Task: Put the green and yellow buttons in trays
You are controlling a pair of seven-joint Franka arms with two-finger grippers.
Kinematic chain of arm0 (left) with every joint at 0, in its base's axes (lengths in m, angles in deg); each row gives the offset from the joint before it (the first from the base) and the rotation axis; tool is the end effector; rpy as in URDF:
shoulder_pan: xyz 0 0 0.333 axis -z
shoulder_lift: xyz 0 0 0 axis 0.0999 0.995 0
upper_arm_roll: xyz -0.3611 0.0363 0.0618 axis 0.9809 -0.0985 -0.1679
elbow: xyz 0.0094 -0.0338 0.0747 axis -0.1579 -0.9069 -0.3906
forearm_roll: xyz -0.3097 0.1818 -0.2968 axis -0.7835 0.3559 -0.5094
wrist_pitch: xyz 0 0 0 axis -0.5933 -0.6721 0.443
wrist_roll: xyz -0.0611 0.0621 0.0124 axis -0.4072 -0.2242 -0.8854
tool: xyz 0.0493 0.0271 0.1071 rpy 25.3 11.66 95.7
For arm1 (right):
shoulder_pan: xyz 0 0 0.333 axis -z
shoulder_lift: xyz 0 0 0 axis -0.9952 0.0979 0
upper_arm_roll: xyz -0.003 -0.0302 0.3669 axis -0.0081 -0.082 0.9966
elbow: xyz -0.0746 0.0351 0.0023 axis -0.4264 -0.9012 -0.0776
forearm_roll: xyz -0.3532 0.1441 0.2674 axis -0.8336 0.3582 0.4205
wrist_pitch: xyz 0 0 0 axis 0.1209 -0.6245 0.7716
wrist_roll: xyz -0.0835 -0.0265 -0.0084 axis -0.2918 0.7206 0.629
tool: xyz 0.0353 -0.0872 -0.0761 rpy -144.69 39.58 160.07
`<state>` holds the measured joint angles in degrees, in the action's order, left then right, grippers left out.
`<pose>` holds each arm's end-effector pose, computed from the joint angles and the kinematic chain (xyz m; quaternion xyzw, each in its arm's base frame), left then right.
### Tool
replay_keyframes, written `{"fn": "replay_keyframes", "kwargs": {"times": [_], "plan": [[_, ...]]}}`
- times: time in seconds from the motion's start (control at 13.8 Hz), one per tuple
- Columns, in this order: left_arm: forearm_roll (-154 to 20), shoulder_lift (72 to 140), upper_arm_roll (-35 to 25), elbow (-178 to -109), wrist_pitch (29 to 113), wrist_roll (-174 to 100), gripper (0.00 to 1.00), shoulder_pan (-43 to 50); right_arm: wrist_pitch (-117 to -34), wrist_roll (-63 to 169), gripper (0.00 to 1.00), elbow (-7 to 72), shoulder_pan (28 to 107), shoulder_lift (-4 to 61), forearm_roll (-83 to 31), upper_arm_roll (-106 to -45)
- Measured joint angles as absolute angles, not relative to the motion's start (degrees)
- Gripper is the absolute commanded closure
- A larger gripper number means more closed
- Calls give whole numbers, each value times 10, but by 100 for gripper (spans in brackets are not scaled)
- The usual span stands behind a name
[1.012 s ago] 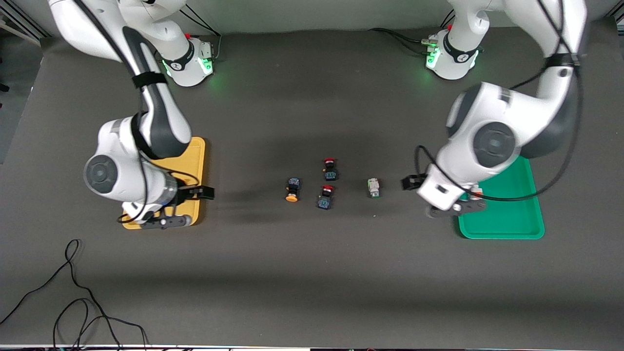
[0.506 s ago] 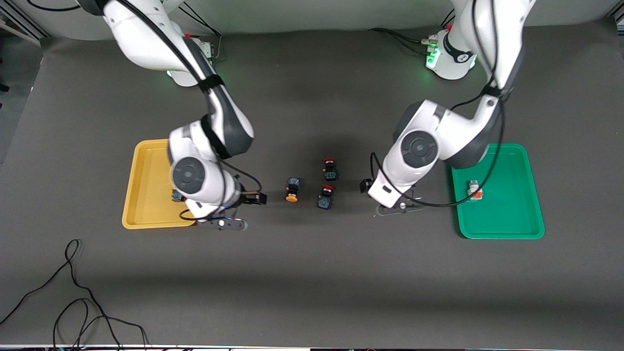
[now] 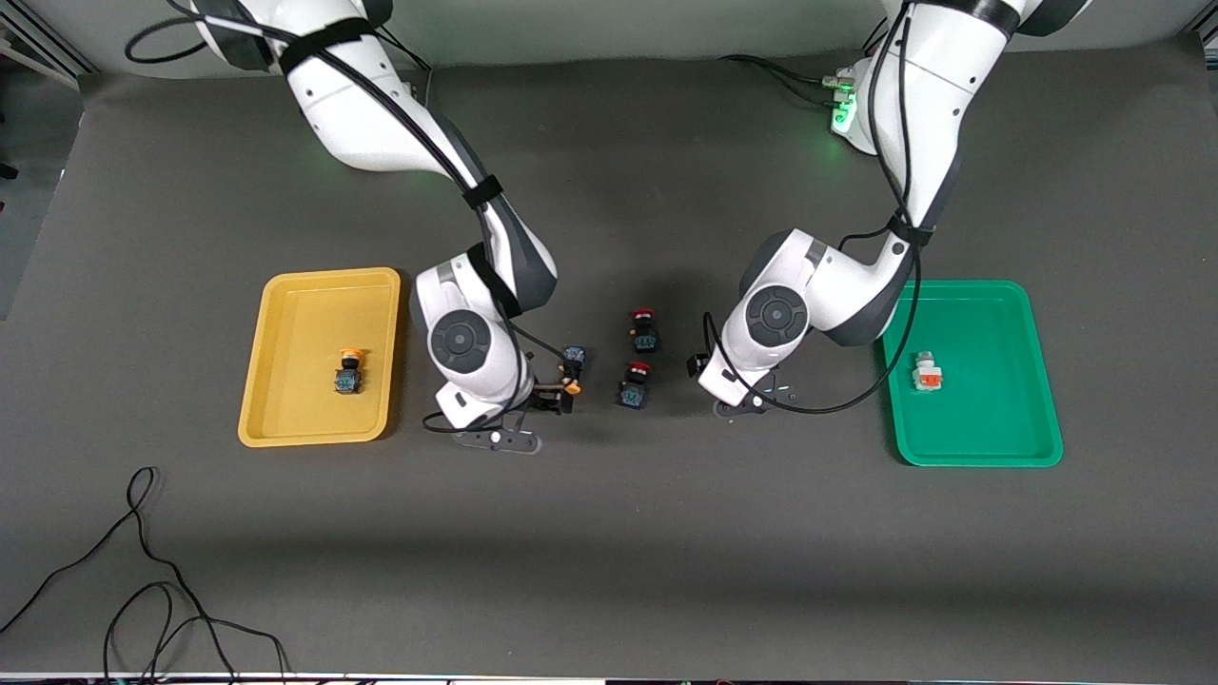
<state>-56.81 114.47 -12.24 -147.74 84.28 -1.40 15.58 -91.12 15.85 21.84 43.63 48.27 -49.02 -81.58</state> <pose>0.6103 -0.3780 0.1834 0.9933 0.0892 -0.0738 0.0037 0.6786 0.4192 0.1837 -0.9966 0.0778 0.0116 0.0230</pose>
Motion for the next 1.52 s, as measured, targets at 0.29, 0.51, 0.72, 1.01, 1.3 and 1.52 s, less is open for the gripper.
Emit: {"fn": "replay_keyframes", "kwargs": {"times": [0.29,0.51,0.72,1.01,1.3,1.52], "plan": [[-568,1154,-122,-1480,843,-8,71,157,-925,156,0,222,405,505,-481,-813],[-568,1156,-123,-1480,843,-7,81,157,-925,156,14,237,391,507,-481,-813],[-568,1142,-129,-1461,832,-6,82,151,-925,156,100,244,390,508,-481,-814],[-570,1055,-131,-1416,697,-24,89,107,-924,156,100,246,391,501,-481,-821],[-593,978,-138,-1413,548,-189,89,8,-874,161,100,238,406,468,-481,-837],[-573,966,-145,-1419,510,-359,89,-119,-746,231,100,235,452,398,-481,-852]]}}
